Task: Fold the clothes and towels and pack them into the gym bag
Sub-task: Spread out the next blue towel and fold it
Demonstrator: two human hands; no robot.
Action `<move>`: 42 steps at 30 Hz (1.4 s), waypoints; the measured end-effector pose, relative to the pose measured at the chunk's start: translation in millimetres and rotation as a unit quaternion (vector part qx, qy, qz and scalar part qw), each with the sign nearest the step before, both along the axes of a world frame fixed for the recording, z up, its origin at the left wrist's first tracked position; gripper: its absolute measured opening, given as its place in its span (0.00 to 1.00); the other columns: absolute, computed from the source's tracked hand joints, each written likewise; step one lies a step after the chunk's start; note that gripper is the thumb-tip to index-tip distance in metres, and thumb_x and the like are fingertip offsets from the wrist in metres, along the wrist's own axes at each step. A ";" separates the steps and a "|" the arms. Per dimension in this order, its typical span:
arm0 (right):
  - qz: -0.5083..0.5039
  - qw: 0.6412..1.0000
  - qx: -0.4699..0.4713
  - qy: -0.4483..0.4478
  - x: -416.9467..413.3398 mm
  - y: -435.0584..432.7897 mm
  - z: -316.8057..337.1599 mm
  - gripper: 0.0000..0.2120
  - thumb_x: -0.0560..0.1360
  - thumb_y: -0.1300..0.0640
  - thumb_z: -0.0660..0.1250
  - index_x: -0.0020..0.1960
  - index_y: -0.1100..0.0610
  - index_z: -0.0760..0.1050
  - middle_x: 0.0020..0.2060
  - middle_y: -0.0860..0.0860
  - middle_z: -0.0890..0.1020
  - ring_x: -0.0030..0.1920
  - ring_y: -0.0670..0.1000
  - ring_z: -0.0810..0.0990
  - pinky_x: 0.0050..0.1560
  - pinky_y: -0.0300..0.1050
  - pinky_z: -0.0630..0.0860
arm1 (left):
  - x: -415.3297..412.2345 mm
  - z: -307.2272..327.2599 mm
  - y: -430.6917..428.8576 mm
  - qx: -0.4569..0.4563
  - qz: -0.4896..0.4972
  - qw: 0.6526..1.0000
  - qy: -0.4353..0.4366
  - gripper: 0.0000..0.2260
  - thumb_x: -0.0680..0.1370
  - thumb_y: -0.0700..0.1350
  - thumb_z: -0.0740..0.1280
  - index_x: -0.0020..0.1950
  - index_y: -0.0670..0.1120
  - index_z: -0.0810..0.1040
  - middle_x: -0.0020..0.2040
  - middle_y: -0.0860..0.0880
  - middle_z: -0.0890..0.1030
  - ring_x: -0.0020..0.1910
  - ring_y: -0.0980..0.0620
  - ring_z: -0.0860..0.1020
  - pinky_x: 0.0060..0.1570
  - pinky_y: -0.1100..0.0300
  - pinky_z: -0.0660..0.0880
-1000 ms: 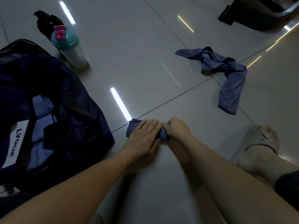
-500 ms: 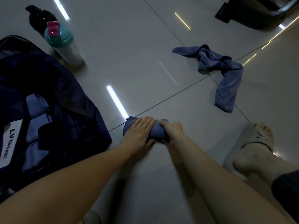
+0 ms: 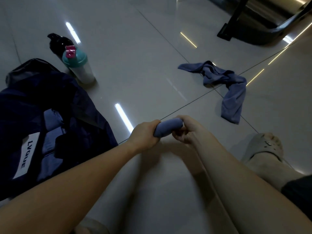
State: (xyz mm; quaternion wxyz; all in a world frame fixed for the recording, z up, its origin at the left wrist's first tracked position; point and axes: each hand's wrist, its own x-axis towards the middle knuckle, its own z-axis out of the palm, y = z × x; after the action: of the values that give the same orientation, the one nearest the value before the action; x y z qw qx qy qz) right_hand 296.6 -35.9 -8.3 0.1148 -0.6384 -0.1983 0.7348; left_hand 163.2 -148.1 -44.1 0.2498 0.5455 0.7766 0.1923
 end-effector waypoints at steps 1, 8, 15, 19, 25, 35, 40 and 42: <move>-0.001 1.000 0.011 -0.003 1.1 1.4 5.6 0.10 0.77 0.58 0.69 0.44 0.64 0.72 0.38 0.58 0.77 0.36 0.53 0.78 0.25 0.40 0.79 | -2.7 11.9 3.9 -0.023 -0.001 0.999 -0.036 0.14 0.73 0.47 0.73 0.58 0.51 0.79 0.49 0.49 0.85 0.48 0.46 0.82 0.47 0.54 0.78; 0.163 0.975 0.140 0.046 7.2 13.8 39.3 0.31 0.75 0.31 0.64 0.51 0.61 0.74 0.29 0.51 0.70 0.29 0.50 0.69 0.31 0.44 0.71 | -29.0 76.5 1.0 -0.077 0.152 0.934 -0.313 0.12 0.71 0.43 0.78 0.51 0.43 0.81 0.44 0.45 0.85 0.43 0.48 0.83 0.41 0.57 0.81; 0.192 0.934 0.175 0.247 -14.8 -26.9 55.6 0.27 0.72 0.49 0.72 0.66 0.63 0.76 0.61 0.62 0.82 0.64 0.59 0.80 0.71 0.56 0.72 | -25.6 108.1 -19.8 -0.065 0.175 0.858 -0.478 0.12 0.71 0.39 0.74 0.53 0.37 0.82 0.48 0.39 0.86 0.47 0.42 0.85 0.53 0.51 0.82; 0.175 0.930 0.202 0.252 -32.9 -41.6 67.9 0.27 0.70 0.55 0.73 0.65 0.66 0.75 0.59 0.66 0.81 0.62 0.63 0.80 0.67 0.59 0.74 | -32.6 112.7 -39.9 -0.073 0.163 0.845 -0.504 0.25 0.64 0.44 0.79 0.59 0.37 0.82 0.54 0.37 0.85 0.55 0.39 0.84 0.62 0.42 0.78; 0.155 0.934 0.260 0.187 -65.8 -60.9 93.9 0.14 0.70 0.62 0.77 0.52 0.66 0.78 0.48 0.64 0.84 0.50 0.63 0.85 0.53 0.58 0.82 | -36.7 105.5 -85.6 0.004 0.184 0.837 -0.515 0.13 0.73 0.35 0.76 0.56 0.37 0.82 0.51 0.38 0.85 0.49 0.44 0.85 0.49 0.54 0.82; 0.192 0.896 0.376 0.139 -109.3 -98.1 146.6 0.13 0.73 0.64 0.75 0.55 0.69 0.79 0.46 0.64 0.84 0.46 0.61 0.85 0.39 0.48 0.80 | -74.2 148.1 -121.7 0.010 0.159 0.810 -0.565 0.21 0.74 0.44 0.77 0.64 0.38 0.79 0.58 0.39 0.84 0.60 0.39 0.82 0.64 0.45 0.77; 0.204 0.885 0.397 0.135 -139.2 -106.3 152.1 0.15 0.73 0.62 0.76 0.54 0.69 0.79 0.47 0.64 0.85 0.47 0.61 0.85 0.40 0.50 0.82 | -101.6 160.4 -125.6 0.051 0.209 0.850 -0.481 0.26 0.67 0.49 0.83 0.59 0.39 0.82 0.52 0.41 0.86 0.54 0.42 0.84 0.59 0.46 0.81; 0.226 0.890 0.365 0.155 -157.1 -109.7 150.4 0.15 0.72 0.59 0.77 0.54 0.67 0.79 0.45 0.62 0.85 0.42 0.58 0.85 0.39 0.50 0.82 | -112.6 162.1 -135.0 0.076 0.239 0.839 -0.482 0.17 0.71 0.44 0.80 0.57 0.38 0.83 0.51 0.41 0.86 0.53 0.42 0.84 0.54 0.51 0.82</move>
State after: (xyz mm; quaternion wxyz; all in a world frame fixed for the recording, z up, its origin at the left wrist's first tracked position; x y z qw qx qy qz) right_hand 139.5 -145.6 142.1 0.1999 -0.3675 -0.5708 0.7065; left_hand 50.6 -283.1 118.0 0.4969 0.1985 0.6473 0.5428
